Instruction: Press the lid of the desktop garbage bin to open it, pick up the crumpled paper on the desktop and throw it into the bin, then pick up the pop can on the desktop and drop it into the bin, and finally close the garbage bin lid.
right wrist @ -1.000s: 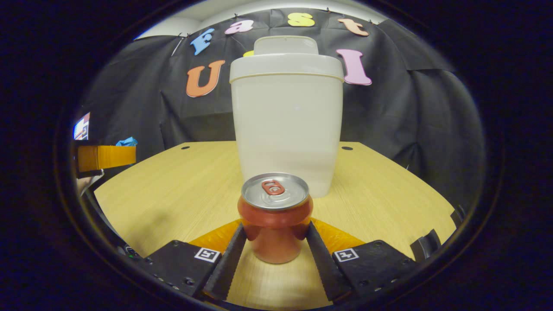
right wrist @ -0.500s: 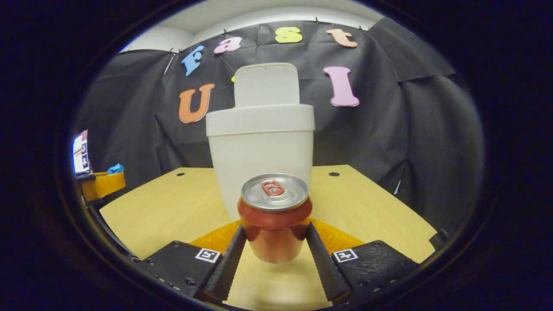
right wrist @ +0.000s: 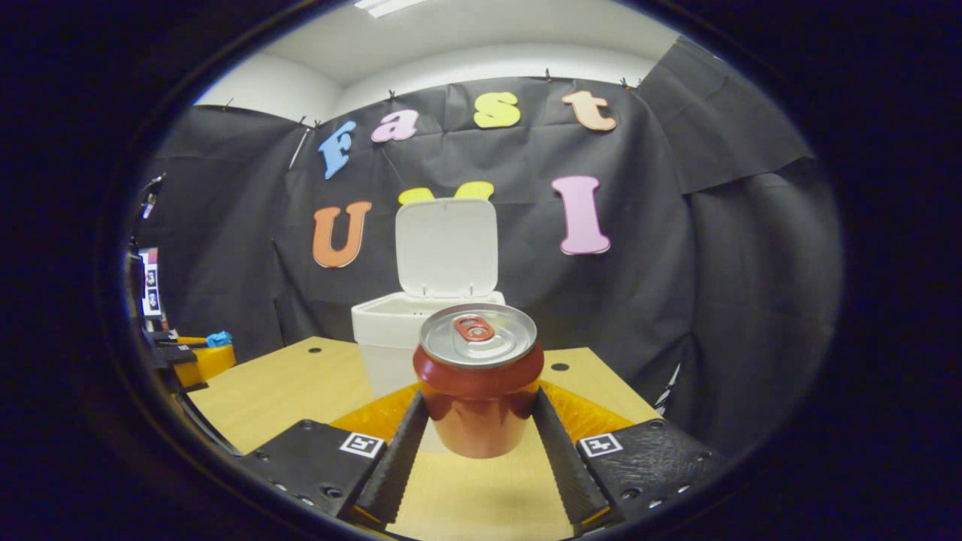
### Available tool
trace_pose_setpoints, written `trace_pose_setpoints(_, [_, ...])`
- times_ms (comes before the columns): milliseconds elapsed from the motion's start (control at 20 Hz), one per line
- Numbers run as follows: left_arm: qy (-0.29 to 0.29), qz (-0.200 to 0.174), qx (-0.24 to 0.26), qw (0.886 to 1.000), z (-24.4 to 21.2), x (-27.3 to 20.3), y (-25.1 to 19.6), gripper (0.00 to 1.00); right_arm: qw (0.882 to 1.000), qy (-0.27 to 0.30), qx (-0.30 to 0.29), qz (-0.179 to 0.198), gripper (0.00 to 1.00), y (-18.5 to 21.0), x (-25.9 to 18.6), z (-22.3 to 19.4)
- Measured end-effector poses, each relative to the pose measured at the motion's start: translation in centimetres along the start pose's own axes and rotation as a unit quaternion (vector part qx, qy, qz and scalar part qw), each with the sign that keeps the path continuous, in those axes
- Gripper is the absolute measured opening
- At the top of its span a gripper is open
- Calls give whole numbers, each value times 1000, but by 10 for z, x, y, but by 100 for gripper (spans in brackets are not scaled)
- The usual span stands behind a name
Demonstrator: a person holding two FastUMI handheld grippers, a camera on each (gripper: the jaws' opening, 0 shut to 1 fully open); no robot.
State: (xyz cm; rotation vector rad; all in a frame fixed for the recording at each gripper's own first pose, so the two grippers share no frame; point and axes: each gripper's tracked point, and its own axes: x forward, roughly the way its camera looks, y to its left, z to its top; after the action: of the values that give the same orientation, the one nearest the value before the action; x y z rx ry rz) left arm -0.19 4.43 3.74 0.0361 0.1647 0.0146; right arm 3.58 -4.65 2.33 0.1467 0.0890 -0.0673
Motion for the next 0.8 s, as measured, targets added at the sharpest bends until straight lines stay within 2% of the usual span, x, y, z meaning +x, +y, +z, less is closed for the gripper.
trace_pose_setpoints(200, [-13,14,10,1000,18,-5,-2,39,1000,-13,-24,-4,79,-16,-10,21])
trace_pose_setpoints(400, [-36,34,24,998,37,-10,-1,39,999,-6,-46,-14,79,-36,-12,17])
trace_pose_setpoints(500, [-41,35,20,998,45,-4,-8,39,999,-10,-52,6,79,-29,-14,17])
trace_pose_setpoints(650, [-63,32,18,997,72,6,-25,39,998,-18,-34,56,79,-8,-18,13])
trace_pose_setpoints(700, [-71,32,13,997,80,14,-30,39,997,-16,-35,63,79,-5,-20,7])
trace_pose_setpoints(800, [-75,23,-14,997,93,31,-42,39,997,-17,-50,47,79,-11,-20,4])
